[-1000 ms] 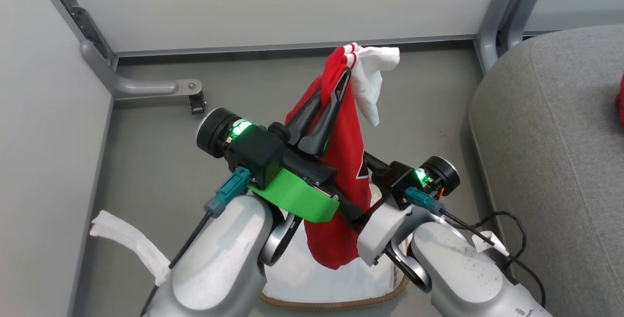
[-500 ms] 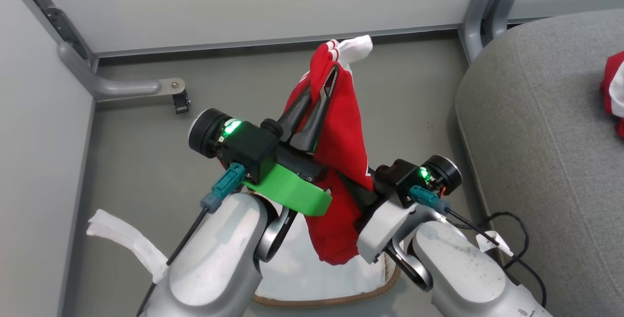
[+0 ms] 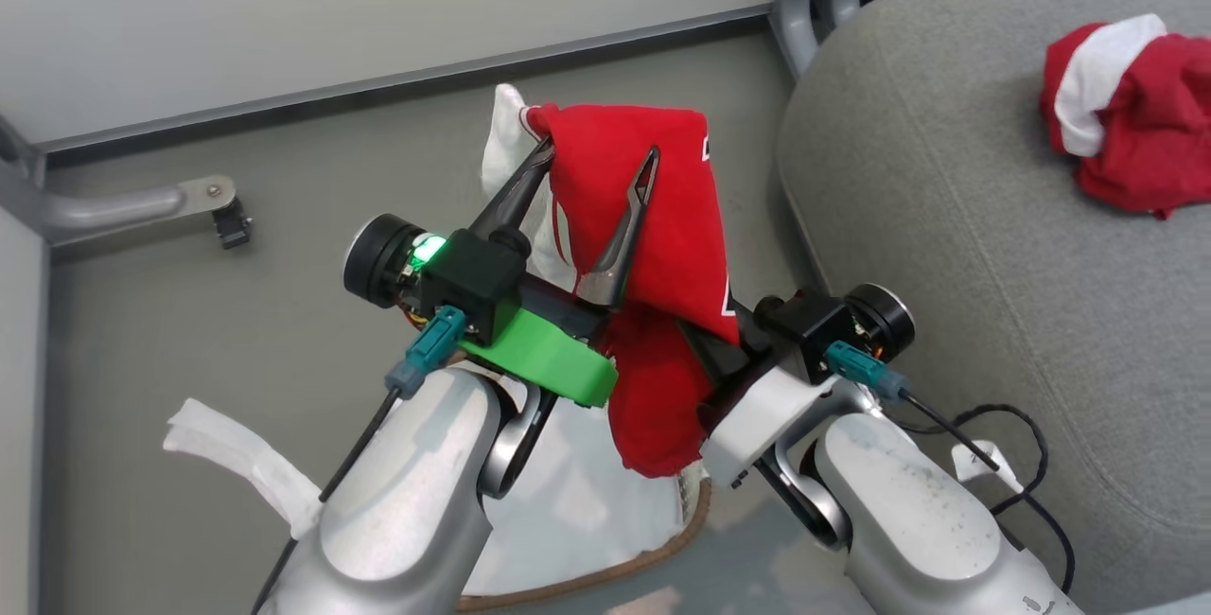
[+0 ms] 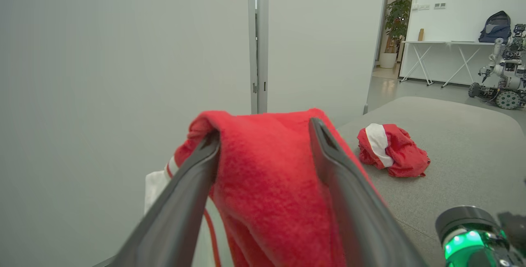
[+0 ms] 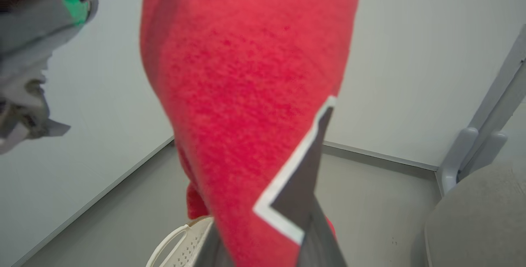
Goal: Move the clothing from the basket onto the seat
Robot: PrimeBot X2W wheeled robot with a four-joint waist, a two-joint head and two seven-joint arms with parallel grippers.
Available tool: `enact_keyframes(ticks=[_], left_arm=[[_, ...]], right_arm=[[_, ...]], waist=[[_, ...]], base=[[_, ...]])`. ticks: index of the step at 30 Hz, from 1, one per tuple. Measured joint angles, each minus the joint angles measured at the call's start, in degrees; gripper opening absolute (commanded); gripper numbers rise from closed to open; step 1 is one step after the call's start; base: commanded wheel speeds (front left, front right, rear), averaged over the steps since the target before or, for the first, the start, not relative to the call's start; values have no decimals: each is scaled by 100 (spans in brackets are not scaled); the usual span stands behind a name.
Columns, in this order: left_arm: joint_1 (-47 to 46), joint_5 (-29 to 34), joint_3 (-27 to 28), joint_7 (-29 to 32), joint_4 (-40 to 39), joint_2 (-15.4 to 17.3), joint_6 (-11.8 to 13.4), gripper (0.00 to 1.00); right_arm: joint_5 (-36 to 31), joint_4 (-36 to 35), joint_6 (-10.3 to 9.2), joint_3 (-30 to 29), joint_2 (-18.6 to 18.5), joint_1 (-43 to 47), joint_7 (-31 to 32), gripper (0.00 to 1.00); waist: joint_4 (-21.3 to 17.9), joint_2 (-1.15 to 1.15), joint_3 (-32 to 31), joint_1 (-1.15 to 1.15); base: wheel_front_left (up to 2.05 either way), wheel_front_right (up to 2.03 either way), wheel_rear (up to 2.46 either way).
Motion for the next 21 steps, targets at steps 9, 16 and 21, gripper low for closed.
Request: enact_keyframes(ticks=[9,16,21], left_arm=[[9,276,191,0,290,0,-130,100],[34,376,302,0,431,24,-209,100],[142,422,353,0,513,52,-249,100]], right_arm=[[127,-404,0,-330,0,137,0,0],[205,-619,-1,-755,-3,269,0,0],[207,-695,0,-1006,0,427,0,0]], waist=[[-849,0,162,0],[-1498,0,274,0],[-2034,0,349,0]], base=[[0,0,0],[0,0,0],[0,0,0]])
